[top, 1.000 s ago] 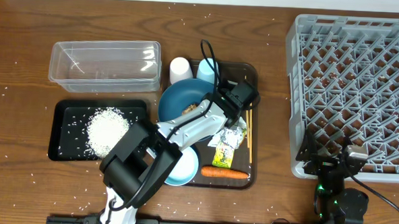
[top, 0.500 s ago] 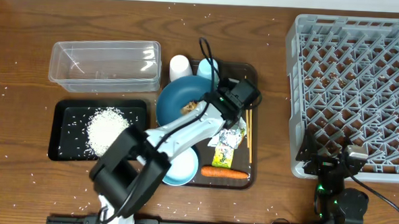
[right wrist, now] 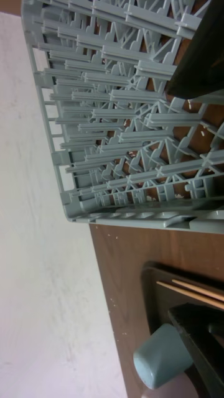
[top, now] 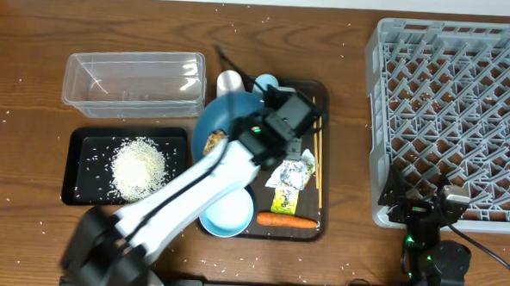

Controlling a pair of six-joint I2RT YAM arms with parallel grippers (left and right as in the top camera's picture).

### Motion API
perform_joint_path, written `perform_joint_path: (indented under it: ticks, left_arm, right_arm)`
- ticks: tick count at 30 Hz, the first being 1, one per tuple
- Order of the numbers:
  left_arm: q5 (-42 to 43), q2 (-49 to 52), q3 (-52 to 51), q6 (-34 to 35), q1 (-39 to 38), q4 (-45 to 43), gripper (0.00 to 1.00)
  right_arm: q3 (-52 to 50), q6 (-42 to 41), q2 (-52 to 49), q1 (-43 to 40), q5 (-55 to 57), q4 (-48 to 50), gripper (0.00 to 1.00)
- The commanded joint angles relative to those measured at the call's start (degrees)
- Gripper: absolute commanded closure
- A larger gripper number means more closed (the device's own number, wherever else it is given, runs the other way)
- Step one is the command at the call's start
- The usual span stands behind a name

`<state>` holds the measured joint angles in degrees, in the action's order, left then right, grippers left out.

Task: Sort waste into correct bins and load items into the dishwasher rack
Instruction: 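Lift the blue plate and tip scraps onto the black tray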

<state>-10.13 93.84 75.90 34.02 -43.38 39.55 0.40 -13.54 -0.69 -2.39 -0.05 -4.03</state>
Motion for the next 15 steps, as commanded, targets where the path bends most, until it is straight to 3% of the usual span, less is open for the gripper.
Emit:
perform_joint_path:
  ticks: [1,5,9,15]
  left_arm:
    - [2.82,-6.73,0.85,3.37,3.85,1.42,0.94]
    - [11.34,-11.74,0.83,3.15,13.2,3.74,0.94]
    - [25.33,-13.49,0.83,2.58,25.7,7.54,0.94]
    - [51.45,-13.35,-0.02,-9.9,43.47,9.92,0.94]
  right_arm:
    - [-0.09,0.33,0.2,-0.96,0.2,-0.26,0.01]
    - [-0.09,0.35,0.2,-0.96,0.22,-0.24,0.01]
    - [-0.09,0.35,0.2,-0.96,0.2,-0.26,0.01]
    - [-0.09,0.35,0.2,-0.96,0.2,-0.24,0.01]
